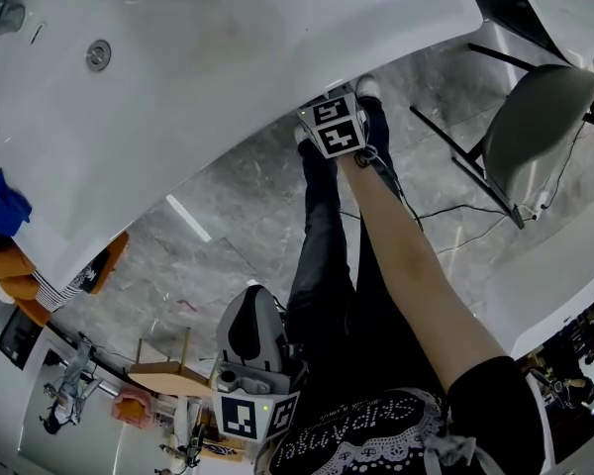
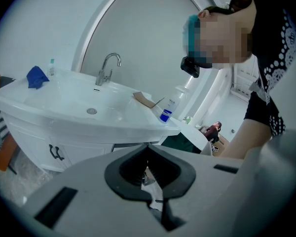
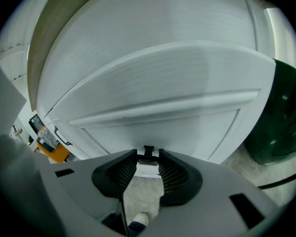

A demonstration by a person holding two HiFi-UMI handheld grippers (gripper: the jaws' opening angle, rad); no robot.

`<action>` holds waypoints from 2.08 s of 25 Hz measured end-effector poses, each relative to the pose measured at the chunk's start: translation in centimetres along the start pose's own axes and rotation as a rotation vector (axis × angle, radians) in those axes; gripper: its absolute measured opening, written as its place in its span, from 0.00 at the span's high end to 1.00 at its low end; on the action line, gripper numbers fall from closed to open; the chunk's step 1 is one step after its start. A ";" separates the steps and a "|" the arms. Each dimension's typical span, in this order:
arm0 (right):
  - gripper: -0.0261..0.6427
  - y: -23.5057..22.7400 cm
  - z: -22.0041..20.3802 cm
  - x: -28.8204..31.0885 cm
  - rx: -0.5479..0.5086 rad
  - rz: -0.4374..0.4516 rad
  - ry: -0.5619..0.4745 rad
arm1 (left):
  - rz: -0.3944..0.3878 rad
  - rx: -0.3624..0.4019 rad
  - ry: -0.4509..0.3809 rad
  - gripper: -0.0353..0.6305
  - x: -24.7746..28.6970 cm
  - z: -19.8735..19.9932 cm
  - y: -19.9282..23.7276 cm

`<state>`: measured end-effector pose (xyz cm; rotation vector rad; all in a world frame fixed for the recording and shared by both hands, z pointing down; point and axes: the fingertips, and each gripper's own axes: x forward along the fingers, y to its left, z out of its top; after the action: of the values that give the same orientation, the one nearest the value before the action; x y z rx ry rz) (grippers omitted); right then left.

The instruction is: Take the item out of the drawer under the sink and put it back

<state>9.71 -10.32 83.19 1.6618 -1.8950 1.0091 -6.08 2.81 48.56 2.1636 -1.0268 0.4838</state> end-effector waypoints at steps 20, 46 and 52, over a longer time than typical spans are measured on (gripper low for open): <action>0.75 0.6 -4.5 -3.7 -0.002 0.001 0.035 | -0.013 0.000 -0.023 0.94 0.0 0.7 -0.7; 0.75 1.2 -6.9 -5.9 0.001 -0.012 0.020 | 0.001 -0.001 -0.026 0.94 -0.4 0.5 -0.5; 0.75 1.1 -7.4 -6.2 -0.003 -0.015 0.011 | 0.000 0.002 -0.023 0.94 -0.5 0.2 -0.6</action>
<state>8.78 -0.60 83.21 1.6629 -1.8729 1.0076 -5.87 3.22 47.85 2.1759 -1.0398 0.4613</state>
